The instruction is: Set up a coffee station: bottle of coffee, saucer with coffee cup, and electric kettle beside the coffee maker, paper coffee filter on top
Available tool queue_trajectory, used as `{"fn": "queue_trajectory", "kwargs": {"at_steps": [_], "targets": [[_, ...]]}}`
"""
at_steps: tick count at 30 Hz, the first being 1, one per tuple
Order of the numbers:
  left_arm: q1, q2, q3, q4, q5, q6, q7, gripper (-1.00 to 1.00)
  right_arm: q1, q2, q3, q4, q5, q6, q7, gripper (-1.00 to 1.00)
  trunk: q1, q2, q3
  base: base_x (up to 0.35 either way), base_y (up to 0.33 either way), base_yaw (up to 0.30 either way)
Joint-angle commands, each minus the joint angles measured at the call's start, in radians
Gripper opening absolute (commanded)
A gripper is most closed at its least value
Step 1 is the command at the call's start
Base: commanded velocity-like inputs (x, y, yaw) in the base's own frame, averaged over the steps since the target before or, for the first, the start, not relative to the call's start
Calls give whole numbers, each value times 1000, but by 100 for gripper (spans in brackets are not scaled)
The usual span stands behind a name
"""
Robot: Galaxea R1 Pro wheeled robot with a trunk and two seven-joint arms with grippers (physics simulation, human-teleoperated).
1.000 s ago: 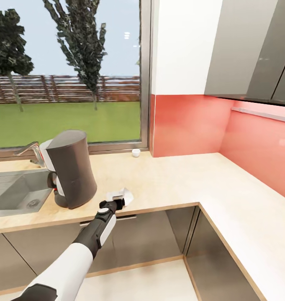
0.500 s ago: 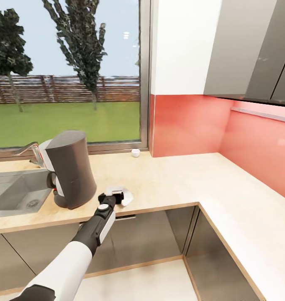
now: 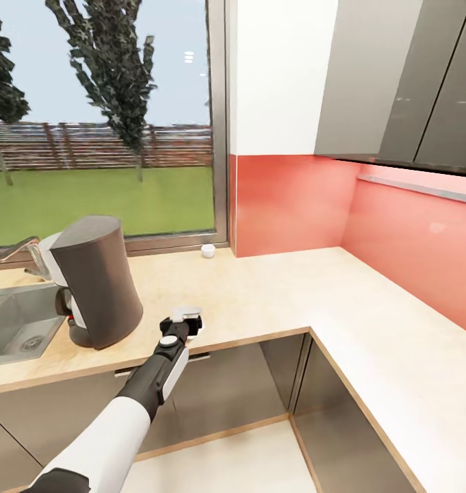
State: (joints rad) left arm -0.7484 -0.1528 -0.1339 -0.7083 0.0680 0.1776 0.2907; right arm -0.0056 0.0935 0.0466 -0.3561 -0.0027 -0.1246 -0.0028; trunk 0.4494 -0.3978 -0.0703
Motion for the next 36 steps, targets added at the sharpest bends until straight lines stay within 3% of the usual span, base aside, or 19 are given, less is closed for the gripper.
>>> {"fn": "queue_trajectory", "kwargs": {"at_steps": [1, 4, 8, 10, 24, 36], "targets": [[-1, 1, -4, 0, 6, 5, 8, 100, -1, 0, 3, 0, 0, -3, 0, 100, 1, -2, -2, 0, 0, -3], [0, 4, -3, 9, 7, -1, 8, 100, -1, -1, 3, 0, 0, -3, 0, 100, 1, -2, -2, 2, 0, -1], [0, 6, -1, 82, 5, -90, 13, 100, -1, 0, 3, 3, 0, -3, -1, 100, 1, -2, -2, 176, 0, 0], [0, 7, -1, 89, 5, -97, 14, 100, -1, 0, 5, 13, 1, -3, -2, 100, 1, -2, -2, 78, 0, 0], [1, 7, -1, 103, 6, -100, 15, 100, -1, -1, 9, 144, 3, -4, -2, 100, 1, -2, -2, 21, 0, 0], [4, 14, 1, 112, 8, -100, 15, 100, -1, -1, 8, 150, 2, -4, -2, 100, 1, -2, -2, 17, 0, 0]]}}
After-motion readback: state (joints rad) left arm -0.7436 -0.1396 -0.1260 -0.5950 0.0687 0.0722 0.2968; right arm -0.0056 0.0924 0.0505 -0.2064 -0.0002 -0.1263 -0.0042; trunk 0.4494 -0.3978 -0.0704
